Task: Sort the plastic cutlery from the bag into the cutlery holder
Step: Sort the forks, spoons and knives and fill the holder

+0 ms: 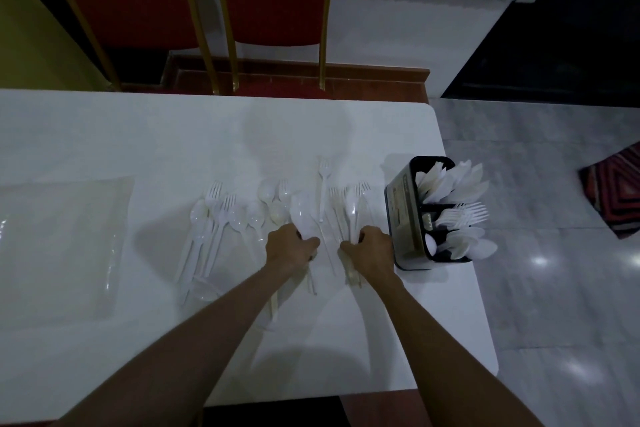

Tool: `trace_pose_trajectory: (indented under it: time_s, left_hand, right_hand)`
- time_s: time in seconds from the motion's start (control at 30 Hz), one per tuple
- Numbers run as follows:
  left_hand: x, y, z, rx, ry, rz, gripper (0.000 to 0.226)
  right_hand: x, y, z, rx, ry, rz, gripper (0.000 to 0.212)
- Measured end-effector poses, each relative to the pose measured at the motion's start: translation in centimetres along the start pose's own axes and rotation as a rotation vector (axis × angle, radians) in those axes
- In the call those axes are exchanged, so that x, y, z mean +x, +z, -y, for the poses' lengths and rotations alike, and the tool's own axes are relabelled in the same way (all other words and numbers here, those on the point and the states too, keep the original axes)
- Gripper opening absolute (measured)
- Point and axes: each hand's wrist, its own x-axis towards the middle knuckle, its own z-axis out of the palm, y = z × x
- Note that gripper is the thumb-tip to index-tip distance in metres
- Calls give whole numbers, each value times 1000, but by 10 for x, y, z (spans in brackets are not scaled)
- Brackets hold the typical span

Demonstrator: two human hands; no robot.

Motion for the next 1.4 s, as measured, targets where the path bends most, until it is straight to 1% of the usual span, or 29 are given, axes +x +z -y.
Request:
trace_pose_trajectory:
  time_s: [0.03, 0.1, 0.13, 0.27, 0.33, 0.4, 0.5, 0.57, 0.63, 0.73, 0.77, 0.83, 0.9, 0.93, 0.97, 1.03, 1.07, 1.13, 1.17, 1.2, 1.23, 1.3, 1.33, 1.4]
  left_hand:
    - [1, 2, -1, 1, 17, 1, 27]
    - [1, 8, -6, 29, 26, 12, 22]
    - [2, 13, -7, 50, 12, 8, 23]
    - [9, 29, -12, 82, -34, -45, 31]
    - [10, 32, -13, 124, -32, -71, 37]
    - [11, 35, -13, 170, -15, -99, 38]
    - [11, 33, -13, 192, -11, -97, 31]
    - [10, 29, -11, 185, -25, -75, 26]
    - [10, 20, -7, 168, -27, -41, 22]
    - [10, 5, 4, 75, -31, 69, 30]
    - [9, -1, 7, 48, -32, 104, 31]
    - [9, -14, 13, 16, -47, 171, 26]
    - [9, -25, 18, -31, -71, 269, 13]
    - [9, -31, 20, -54, -71, 316, 12]
    - [9, -36, 22, -80, -71, 354, 16]
    - [8, -46, 23, -148, -72, 399, 21]
    - [6, -52, 23, -178, -64, 416, 21]
    - [2, -63, 21, -210, -55, 455, 21]
    - [1, -68, 19, -209, -49, 472, 20]
    - [-1, -72, 19, -201, -34, 478, 20]
    - [-3, -76, 17, -193, -17, 479, 19]
    - [-7, -84, 11, -173, 19, 478, 19]
    - [-8, -87, 7, -158, 36, 475, 17]
    - [-10, -94, -3, -130, 65, 473, 14]
  right_hand:
    - [0, -1, -1, 47, 8, -8, 35]
    - [1, -4, -3, 134, 11, -33, 27]
    - [1, -5, -4, 157, 11, -39, 24]
    - [2, -8, -6, 155, 28, 0, 23]
    - [1, -8, -6, 135, 10, 15, 23]
    - [-1, -7, -7, 87, -15, 44, 21]
    - [-5, -4, -1, -46, -42, 86, 24]
    - [-6, 1, 4, -128, -43, 78, 30]
    - [-6, 6, 9, -184, -43, 65, 32]
    - [-6, 10, 17, -273, -18, 68, 16]
    - [-5, 11, 19, -294, -6, 68, 15]
    - [-6, 11, 24, -348, 6, 57, 14]
    - [-8, 9, 27, -411, -6, 41, 11]
    - [-10, 8, 29, -427, -12, 43, 13]
    - [-11, 7, 31, -433, -11, 57, 14]
    - [-13, 3, 32, -414, 7, 86, 7]
    - [-14, 2, 33, -379, 15, 89, 13]
    - [-15, -2, 33, -321, 10, 133, 35]
    - [-17, -5, 34, -282, 11, 161, 39]
    - [-19, -7, 34, -231, 14, 181, 39]
    - [-23, -11, 34, -176, 22, 190, 34]
    - [-31, -17, 34, -68, 28, 193, 16]
    - [-34, -20, 34, -31, 18, 191, 17]
    - [-40, -26, 33, 21, -12, 186, 26]
